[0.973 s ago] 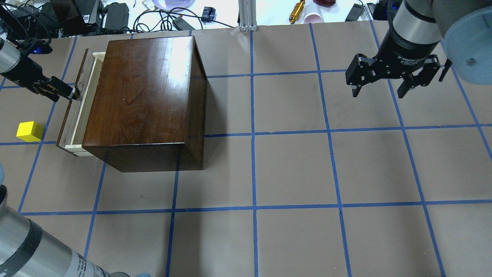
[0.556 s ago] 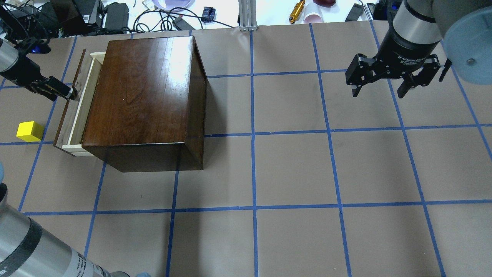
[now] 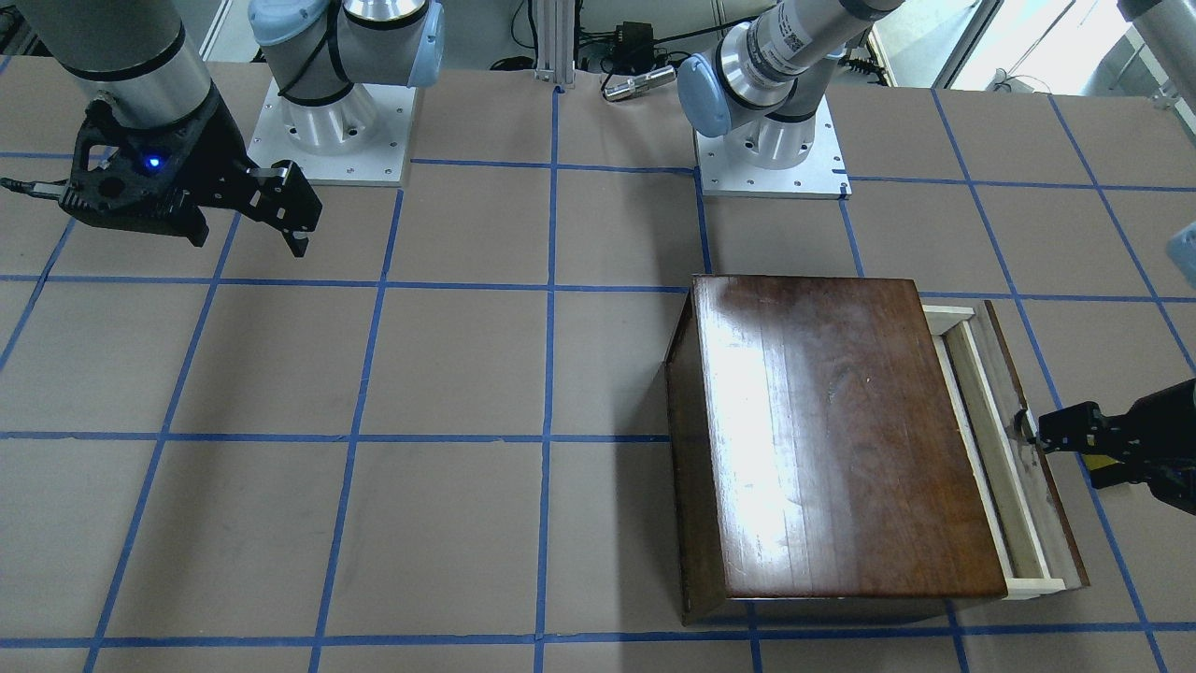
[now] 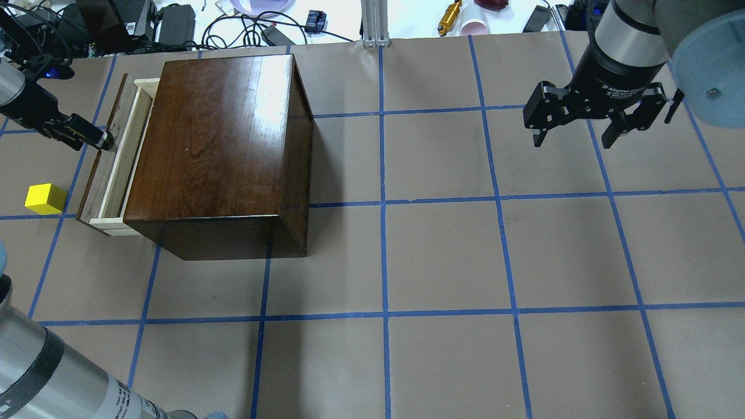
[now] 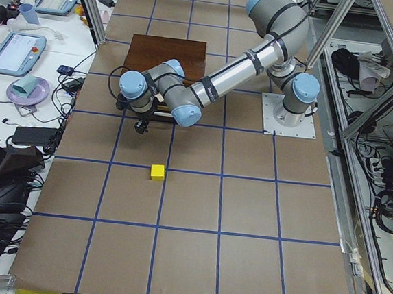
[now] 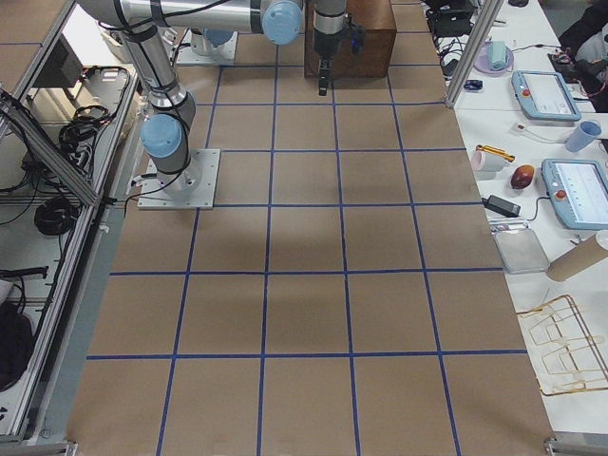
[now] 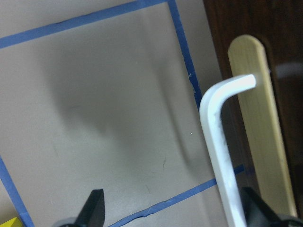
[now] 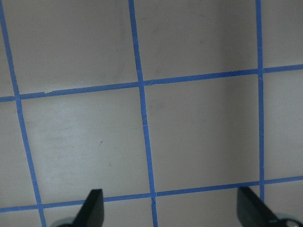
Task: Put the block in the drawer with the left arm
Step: 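Pull the drawer open toward the yellow cube with the left gripper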
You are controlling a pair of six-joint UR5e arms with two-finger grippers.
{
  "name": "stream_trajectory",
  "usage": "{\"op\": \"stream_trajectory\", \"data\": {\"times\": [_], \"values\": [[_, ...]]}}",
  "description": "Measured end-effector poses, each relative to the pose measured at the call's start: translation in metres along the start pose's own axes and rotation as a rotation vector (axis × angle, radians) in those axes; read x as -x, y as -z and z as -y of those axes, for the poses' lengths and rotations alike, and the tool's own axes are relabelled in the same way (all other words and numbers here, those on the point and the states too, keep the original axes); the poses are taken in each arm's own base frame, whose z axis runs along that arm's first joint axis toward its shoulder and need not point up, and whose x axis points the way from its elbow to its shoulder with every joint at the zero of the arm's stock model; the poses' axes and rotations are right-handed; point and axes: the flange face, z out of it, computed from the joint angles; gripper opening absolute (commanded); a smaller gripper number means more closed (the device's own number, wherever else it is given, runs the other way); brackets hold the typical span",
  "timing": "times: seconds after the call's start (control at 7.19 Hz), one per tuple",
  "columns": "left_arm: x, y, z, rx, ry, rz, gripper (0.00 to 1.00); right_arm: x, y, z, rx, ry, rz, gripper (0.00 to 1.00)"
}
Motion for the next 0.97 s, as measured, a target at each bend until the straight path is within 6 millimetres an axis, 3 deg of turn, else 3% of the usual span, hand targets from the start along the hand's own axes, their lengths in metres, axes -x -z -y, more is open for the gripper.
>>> {"op": "stream_trajectory", "data": {"times": [0.97], "values": [[0.027,0.006,-0.006,0.003,-0.029,0.026,0.98,0.0,0.0,0.0,0.0,0.0,0.0,1.0]]}}
